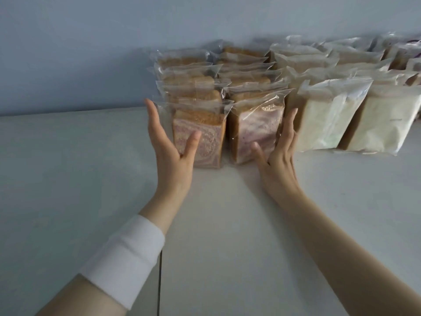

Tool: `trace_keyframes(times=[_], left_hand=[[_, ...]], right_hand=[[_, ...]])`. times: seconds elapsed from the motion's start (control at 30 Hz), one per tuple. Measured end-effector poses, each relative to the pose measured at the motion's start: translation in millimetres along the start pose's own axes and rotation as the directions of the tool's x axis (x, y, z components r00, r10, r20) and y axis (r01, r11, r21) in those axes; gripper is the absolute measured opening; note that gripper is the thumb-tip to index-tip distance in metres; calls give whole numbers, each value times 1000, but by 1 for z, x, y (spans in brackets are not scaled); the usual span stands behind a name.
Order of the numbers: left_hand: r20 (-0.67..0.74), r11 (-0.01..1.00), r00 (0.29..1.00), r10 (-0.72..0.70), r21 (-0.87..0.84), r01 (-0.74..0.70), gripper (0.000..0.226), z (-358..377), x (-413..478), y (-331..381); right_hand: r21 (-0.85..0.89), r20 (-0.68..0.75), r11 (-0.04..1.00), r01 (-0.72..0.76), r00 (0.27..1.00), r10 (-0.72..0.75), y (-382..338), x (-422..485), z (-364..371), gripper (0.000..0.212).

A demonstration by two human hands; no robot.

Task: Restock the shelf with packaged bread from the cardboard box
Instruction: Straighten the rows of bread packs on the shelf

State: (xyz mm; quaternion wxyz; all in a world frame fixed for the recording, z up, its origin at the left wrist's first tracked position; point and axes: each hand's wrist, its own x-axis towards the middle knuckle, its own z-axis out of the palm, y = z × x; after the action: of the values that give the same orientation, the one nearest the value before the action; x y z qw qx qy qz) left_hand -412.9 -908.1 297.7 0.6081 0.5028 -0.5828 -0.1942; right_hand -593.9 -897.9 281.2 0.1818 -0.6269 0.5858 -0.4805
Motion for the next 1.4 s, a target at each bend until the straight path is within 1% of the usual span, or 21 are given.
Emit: trace_keyframes(times=[0.07,0.1,0.27,0.4,0.53,0.63,0.7,0.77,0.8,0.87,0.9,0.93,0.97,1.03,1.07,1.1,1.17,1.23,1.27,1.33,1.4], left_hand=[[-13,978,994,-107,-181,103,81,11,7,3],[-37,970,991,-125,-215,115,79,16,11,4],[-168,991,983,-67,-123,46,72,29,16,1],[-162,994,986,-47,-101,30,74,31,13,-2],[-219,1000,976,-21,-9,19,75,34,17,-7],[-189,1000,982,9,12,-7,76,32,15,-7],[-110,1000,994,16,-3,-17,76,26,12,-6],[-99,999,995,6,50,-1,77,19,7,1],[-138,993,990,21,119,-4,76,16,3,5],[-254,966,960,116,252,-50,76,14,-6,20],[-294,954,940,172,287,-85,78,19,-12,33],[-299,942,924,239,304,-145,78,29,-20,48],[-259,919,911,320,319,-232,75,46,-28,64],[-67,840,885,462,355,-411,71,97,-43,89],[49,795,868,495,379,-474,74,125,-48,97],[150,757,855,496,408,-510,78,152,-53,103],[282,704,859,427,492,-512,91,191,-53,104],[328,633,877,351,607,-480,100,205,-44,93],[346,566,875,338,668,-483,102,206,-38,85],[404,413,843,354,742,-529,104,202,-26,71],[454,323,804,385,749,-578,102,198,-16,60]], right_hand=[[14,-20,999,-48,999,48,-1,6,7,88],[15,-43,998,-64,997,65,-2,9,11,88],[-12,-118,985,-171,979,168,-5,20,27,87],[-3,-81,993,-122,989,121,1,16,20,85],[-91,-118,979,-180,979,169,-3,18,24,84],[-71,-46,981,-180,983,177,-9,18,15,85],[-149,32,981,-124,991,130,-11,12,0,85],[-309,53,951,28,999,-12,-13,2,-25,77],[-371,22,922,107,994,-107,-11,-4,-41,71],[-423,-64,878,222,960,-274,3,-11,-81,61],[-429,-107,871,238,944,-311,14,-13,-104,59],[-423,-138,878,224,942,-306,29,-11,-127,61],[-399,-154,899,183,953,-262,46,-8,-148,66],[-297,-158,955,13,986,-63,81,6,-186,82],[-229,-142,970,-87,988,55,96,14,-200,90],[-177,-105,973,-147,986,130,109,21,-212,97],[-136,-7,983,-120,993,120,129,35,-225,107],[-103,91,994,-39,995,49,139,50,-225,113],[-82,128,997,-13,991,23,142,58,-221,116],[-31,172,1000,-5,985,10,147,70,-212,122],[9,199,999,37,979,-38,154,77,-203,121]])
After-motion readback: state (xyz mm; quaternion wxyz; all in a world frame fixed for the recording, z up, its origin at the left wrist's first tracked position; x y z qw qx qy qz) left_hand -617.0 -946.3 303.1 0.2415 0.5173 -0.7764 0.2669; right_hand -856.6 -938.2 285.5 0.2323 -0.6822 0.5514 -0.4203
